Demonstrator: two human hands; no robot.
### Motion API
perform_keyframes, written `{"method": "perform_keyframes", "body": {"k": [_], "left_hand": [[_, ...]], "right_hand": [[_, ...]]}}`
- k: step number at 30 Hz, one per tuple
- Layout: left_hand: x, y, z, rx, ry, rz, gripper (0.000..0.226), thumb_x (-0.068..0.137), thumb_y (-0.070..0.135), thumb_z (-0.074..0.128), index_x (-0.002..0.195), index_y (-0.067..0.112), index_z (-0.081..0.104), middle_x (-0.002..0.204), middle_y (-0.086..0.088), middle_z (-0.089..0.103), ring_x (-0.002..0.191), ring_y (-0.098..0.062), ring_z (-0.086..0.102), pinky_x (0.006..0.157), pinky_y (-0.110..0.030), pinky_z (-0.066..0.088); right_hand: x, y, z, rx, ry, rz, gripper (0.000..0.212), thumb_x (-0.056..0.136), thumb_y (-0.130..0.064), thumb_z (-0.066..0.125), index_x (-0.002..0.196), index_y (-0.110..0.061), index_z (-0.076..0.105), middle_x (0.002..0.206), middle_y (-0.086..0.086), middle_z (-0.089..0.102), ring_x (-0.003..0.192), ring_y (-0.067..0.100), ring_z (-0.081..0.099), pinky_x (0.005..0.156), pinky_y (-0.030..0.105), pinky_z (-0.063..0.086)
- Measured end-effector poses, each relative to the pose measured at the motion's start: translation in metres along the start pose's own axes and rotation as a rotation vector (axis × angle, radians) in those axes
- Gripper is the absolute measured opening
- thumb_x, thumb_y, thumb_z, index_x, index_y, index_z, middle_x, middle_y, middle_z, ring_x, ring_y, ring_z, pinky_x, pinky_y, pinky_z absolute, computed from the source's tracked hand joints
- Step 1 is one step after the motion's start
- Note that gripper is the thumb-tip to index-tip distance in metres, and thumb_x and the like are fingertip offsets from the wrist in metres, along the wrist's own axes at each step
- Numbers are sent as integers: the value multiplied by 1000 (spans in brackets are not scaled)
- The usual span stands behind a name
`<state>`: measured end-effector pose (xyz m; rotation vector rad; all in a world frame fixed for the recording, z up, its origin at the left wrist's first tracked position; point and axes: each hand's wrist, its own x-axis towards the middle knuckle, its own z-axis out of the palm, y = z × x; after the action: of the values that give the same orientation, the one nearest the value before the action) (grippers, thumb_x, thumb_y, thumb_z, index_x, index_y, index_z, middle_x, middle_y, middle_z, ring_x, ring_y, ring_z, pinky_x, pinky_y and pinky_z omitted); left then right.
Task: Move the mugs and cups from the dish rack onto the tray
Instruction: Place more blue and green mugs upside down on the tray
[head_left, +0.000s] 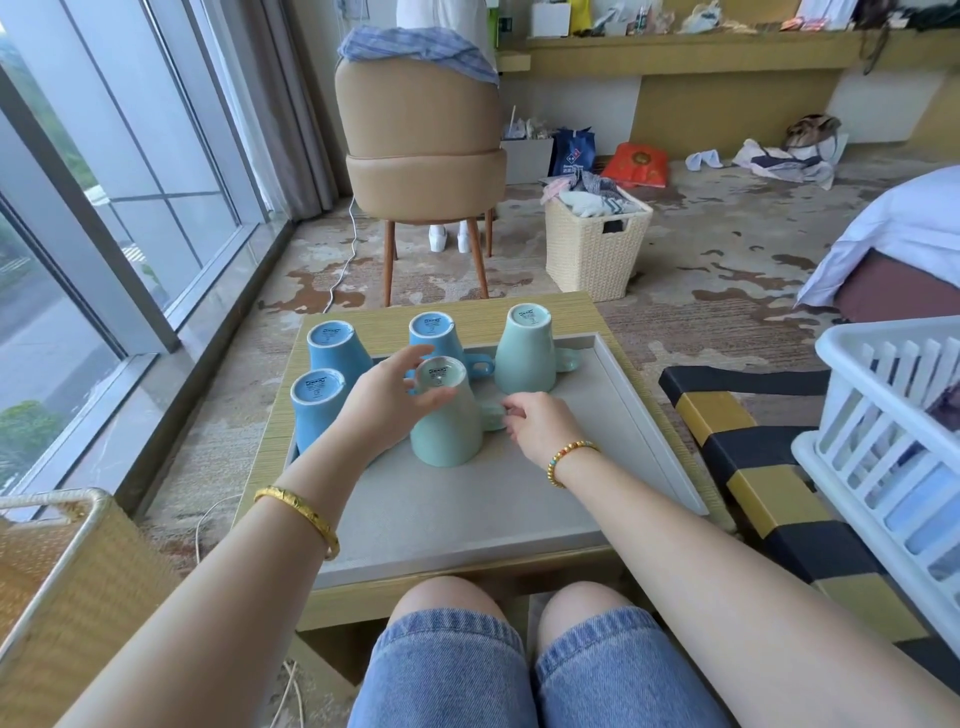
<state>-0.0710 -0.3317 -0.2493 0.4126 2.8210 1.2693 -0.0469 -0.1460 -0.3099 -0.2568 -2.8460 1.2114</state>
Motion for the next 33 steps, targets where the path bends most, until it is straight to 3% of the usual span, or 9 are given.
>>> {"method": "perform_keyframes", "body": {"k": [3, 7, 13, 16, 20, 24, 28, 33], "left_hand": [[1, 1, 0, 35, 1, -13, 63, 80, 35, 69, 137, 24, 42, 134, 1, 52, 115, -18, 57, 89, -26, 42], [1, 2, -1, 72, -17, -25, 57, 81, 34, 69, 132, 21, 48, 131, -2, 57, 113, -19, 58, 93, -31, 45], [0, 5, 0, 44, -17, -33, 54, 81, 31, 69, 130, 18, 49, 132, -2, 55, 113, -21, 58, 98, -40, 46], [-1, 5, 0, 52, -17, -37, 56, 81, 31, 68, 132, 18, 48, 133, -3, 54, 114, -21, 57, 98, -37, 46], [-13, 13, 5, 158, 73, -6, 57, 85, 39, 62, 134, 17, 46, 136, -6, 47, 119, -22, 51, 96, -34, 44], [-33, 45, 14, 216, 252, 152, 40, 91, 31, 54, 129, 18, 50, 134, -7, 44, 115, -24, 50, 86, -33, 44], [-47, 100, 30, 208, 219, 280, 33, 92, 19, 51, 125, 14, 54, 131, -7, 47, 106, -24, 54, 82, -31, 43], [-72, 173, 63, 139, 125, 432, 28, 92, 18, 50, 119, 14, 58, 126, -8, 52, 109, -24, 55, 89, -29, 43]], "right_hand": [[-1, -2, -1, -10, -5, 1, 32, 91, -10, 52, 122, -10, 61, 111, 14, 69, 102, 29, 64, 91, 35, 51], [0, -2, -1, -26, -14, -9, 33, 91, -10, 50, 122, -9, 61, 113, 16, 68, 104, 31, 63, 93, 37, 50], [3, -1, 0, 4, -32, 21, 33, 92, -7, 47, 122, -9, 61, 108, 19, 67, 90, 25, 57, 94, 43, 50], [0, -2, -4, -23, -71, 3, 32, 93, -7, 47, 122, -6, 60, 104, 15, 66, 98, 30, 61, 95, 42, 50], [-12, -8, -17, -79, -72, -15, 38, 93, -10, 46, 131, -8, 53, 121, 16, 63, 111, 31, 59, 100, 40, 47], [-31, -16, -54, -93, 28, -49, 24, 93, -14, 44, 103, -10, 65, 102, 17, 69, 96, 34, 64, 87, 41, 52], [-62, -22, -111, -110, 108, -65, 22, 94, -20, 43, 86, -16, 63, 87, 9, 71, 83, 29, 68, 79, 40, 55], [-122, -9, -184, -91, 229, -100, 26, 94, -20, 43, 86, -8, 66, 69, -5, 65, 75, 23, 68, 72, 35, 52]]}}
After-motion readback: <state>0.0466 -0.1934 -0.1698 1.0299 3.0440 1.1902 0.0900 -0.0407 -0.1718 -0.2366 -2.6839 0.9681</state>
